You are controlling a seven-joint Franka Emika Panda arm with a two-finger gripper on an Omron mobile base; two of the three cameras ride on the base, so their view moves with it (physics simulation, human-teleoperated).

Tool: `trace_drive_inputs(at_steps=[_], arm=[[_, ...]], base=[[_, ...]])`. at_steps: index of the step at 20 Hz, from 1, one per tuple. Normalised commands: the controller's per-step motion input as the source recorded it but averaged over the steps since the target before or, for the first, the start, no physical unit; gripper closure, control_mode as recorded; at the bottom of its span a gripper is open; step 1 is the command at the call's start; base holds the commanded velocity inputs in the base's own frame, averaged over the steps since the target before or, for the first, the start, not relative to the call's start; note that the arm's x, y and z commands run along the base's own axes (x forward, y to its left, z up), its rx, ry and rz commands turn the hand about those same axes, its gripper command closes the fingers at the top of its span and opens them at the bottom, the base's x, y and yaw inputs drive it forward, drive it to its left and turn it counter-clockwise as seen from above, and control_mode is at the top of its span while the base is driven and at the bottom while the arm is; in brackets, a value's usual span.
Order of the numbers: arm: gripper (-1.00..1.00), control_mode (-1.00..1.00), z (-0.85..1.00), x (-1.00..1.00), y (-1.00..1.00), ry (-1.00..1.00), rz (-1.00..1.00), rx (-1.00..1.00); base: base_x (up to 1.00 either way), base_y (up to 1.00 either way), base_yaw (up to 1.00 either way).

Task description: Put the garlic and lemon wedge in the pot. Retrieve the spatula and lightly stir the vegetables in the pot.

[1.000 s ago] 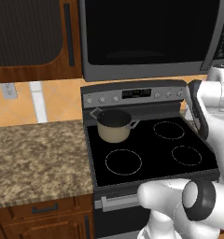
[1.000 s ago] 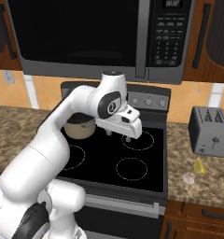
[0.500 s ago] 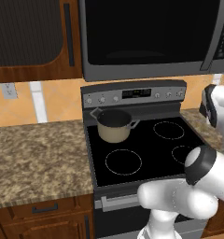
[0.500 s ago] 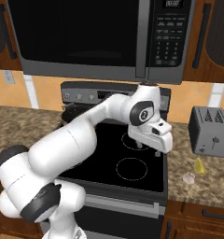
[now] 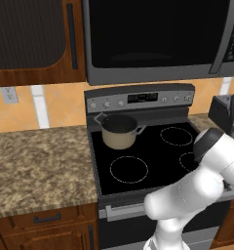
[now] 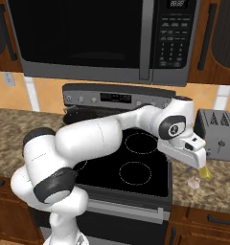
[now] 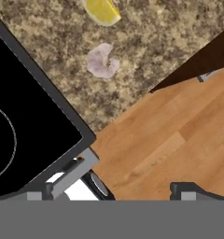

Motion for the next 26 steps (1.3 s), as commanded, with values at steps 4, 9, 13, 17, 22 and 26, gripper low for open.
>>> trace_drive_inputs(at_steps=[4,9,13,17,22,26], arm=[[-1.00,-1.00,-0.41,0.00,-0.43,0.00,0.00,0.00],[-1.00,-1.00,-0.48,0.10,-0.22,0.00,0.00,0.00],[-1.00,-1.00,-0.41,0.23,-0.02,0.00,0.00,0.04],[-1.00,-1.00,-0.29,0.43,-0.03,0.00,0.00,0.03],[-1.00,-1.00,-0.26,0.32,-0.13,0.00,0.00,0.00],[-1.00,-1.00,-0.21,0.19,-0.28,0.00,0.00,0.00]], base=[[0.00,0.00,0.00],[0.00,0.00,0.00],[0.00,0.00,0.00],[0.00,0.00,0.00],[0.00,0.00,0.00],[0.00,0.00,0.00]])
